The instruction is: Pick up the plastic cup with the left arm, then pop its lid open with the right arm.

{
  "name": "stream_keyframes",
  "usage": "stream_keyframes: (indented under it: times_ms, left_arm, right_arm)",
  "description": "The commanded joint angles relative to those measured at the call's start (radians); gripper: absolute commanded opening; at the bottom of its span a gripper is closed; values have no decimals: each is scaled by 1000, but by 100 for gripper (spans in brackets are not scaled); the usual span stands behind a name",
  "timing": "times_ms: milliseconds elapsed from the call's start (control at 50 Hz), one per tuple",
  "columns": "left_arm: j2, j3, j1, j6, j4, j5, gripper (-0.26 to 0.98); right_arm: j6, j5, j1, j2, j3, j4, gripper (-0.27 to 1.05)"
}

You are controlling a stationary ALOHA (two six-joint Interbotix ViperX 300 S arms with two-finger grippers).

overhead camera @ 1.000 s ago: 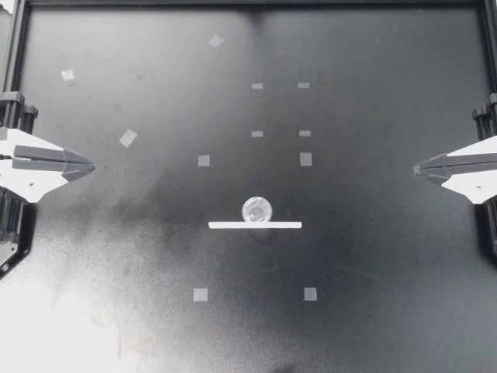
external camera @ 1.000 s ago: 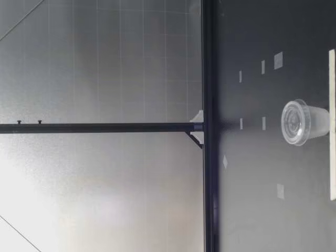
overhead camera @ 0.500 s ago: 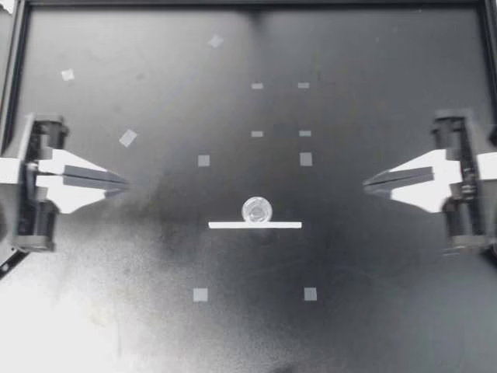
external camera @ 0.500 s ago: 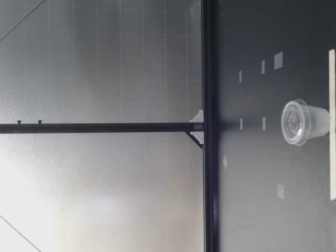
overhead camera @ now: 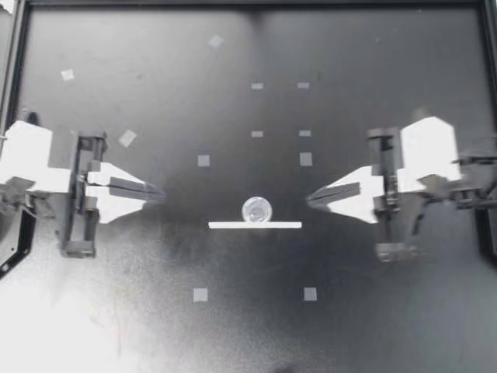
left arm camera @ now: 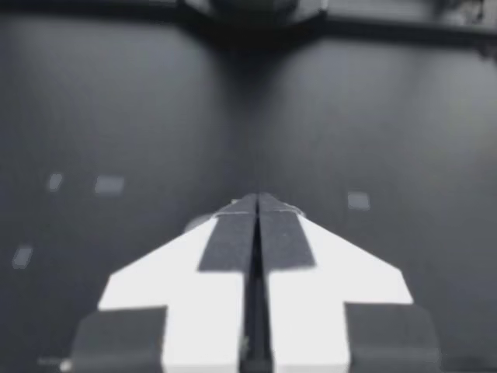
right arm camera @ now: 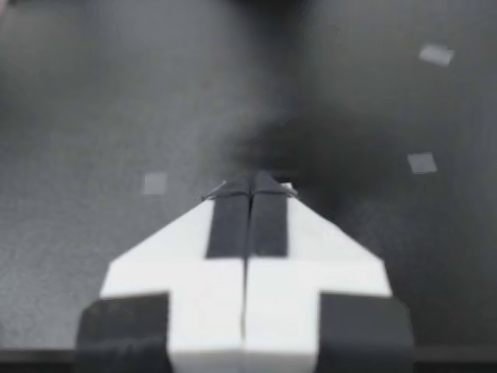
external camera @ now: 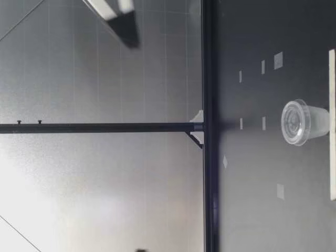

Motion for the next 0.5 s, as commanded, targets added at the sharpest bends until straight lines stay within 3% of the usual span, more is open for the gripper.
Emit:
stream_keyframes:
  times_ms: [0,140,480]
  left_arm:
    - [29,-23,-2,-8,-2,-15,-1]
    - [83,-26,-2,-20,-2,-43,12]
    - [210,-63,-2,-23,-2,-83,58]
  right_arm:
    - [2,-12,-5,41,-46,0,-13]
    - [2,-14,-6,114,-86,-2,-13]
    - [34,-17,-6,230,-140,0,-13]
